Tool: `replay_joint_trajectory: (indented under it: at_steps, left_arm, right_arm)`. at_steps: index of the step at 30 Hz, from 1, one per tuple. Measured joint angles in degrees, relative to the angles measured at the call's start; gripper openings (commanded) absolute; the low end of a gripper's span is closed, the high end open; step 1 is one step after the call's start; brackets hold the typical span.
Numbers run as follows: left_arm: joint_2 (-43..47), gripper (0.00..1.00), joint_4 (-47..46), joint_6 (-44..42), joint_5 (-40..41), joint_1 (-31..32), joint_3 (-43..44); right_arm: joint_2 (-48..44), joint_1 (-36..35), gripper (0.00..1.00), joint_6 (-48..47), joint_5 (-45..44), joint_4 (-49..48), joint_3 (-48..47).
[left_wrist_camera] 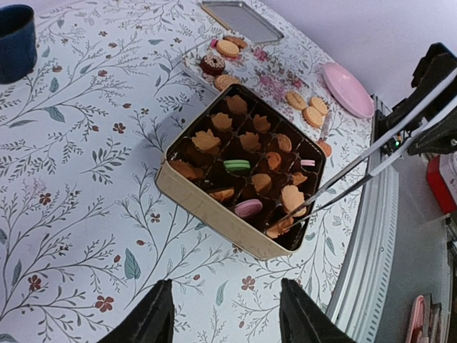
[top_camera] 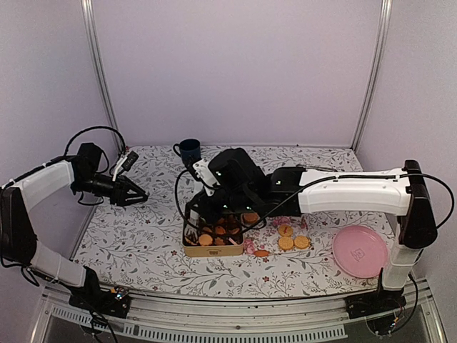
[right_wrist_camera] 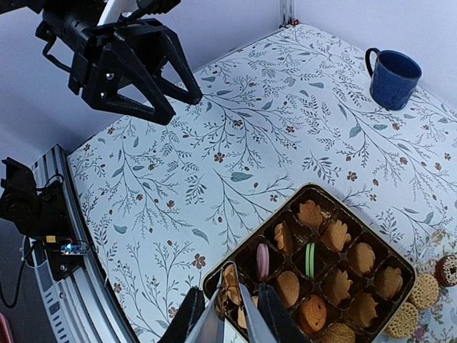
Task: Pack the cookies
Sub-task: Adjust the fake cookies in the empty pocket of the box.
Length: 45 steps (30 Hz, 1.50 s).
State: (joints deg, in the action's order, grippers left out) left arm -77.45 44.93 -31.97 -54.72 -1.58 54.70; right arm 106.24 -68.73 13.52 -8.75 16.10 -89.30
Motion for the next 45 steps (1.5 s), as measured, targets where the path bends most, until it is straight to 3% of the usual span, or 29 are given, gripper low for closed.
replay_joint_trajectory:
  at_steps: [13,39,45]
  left_arm:
    - [0.5,0.51,0.0,-0.6,0.0,0.0,0.0]
    - [1.0,0.51,0.0,-1.2,1.1,0.0,-0.3]
    - [1.0,0.51,0.0,-1.4,1.2,0.0,-0.3]
  right_arm:
    - [-3.8,0.4,0.24,-2.4,-4.6,0.5,-0.3]
    - [-1.0,0.4,0.23,-1.1,2.2,-1.4,1.6]
    - [-1.1,0.4,0.31,-1.1,1.9,-1.2,1.6]
